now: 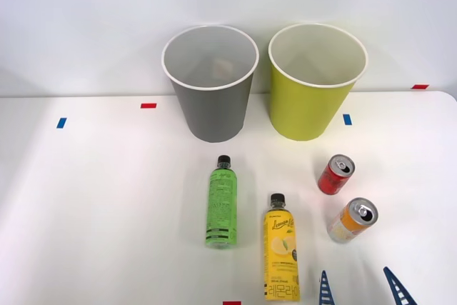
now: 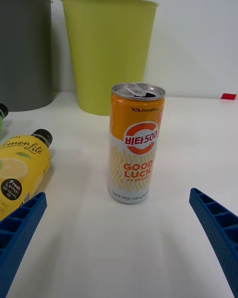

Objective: Put cans in the gray bin, plastic bottles in the light green bin

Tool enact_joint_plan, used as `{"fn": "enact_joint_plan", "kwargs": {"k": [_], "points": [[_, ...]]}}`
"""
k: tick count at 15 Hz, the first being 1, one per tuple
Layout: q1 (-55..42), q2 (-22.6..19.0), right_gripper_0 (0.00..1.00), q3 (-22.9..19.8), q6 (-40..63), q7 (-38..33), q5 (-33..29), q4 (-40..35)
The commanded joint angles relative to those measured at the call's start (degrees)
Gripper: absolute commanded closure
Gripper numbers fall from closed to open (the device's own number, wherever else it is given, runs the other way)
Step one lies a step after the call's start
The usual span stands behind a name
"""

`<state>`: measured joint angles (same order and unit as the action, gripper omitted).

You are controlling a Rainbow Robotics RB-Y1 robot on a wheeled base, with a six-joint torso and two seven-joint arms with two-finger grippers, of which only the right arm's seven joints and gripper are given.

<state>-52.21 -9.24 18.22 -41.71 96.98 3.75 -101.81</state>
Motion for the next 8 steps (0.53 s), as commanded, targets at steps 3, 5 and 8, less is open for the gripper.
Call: {"fn": "enact_joint_plan", "kwargs": {"k": [3,5,8], "points": [[2.2,1.2,0.0,-1.5,-0.7,-0.3,1.8,-0.5],[3.3,1.2,0.0,-2.0,-0.7,-0.4,2.5,-0.5],[5.0,1.8,0.0,-2.7,-0.7,0.0,2.6,0.3]]}}
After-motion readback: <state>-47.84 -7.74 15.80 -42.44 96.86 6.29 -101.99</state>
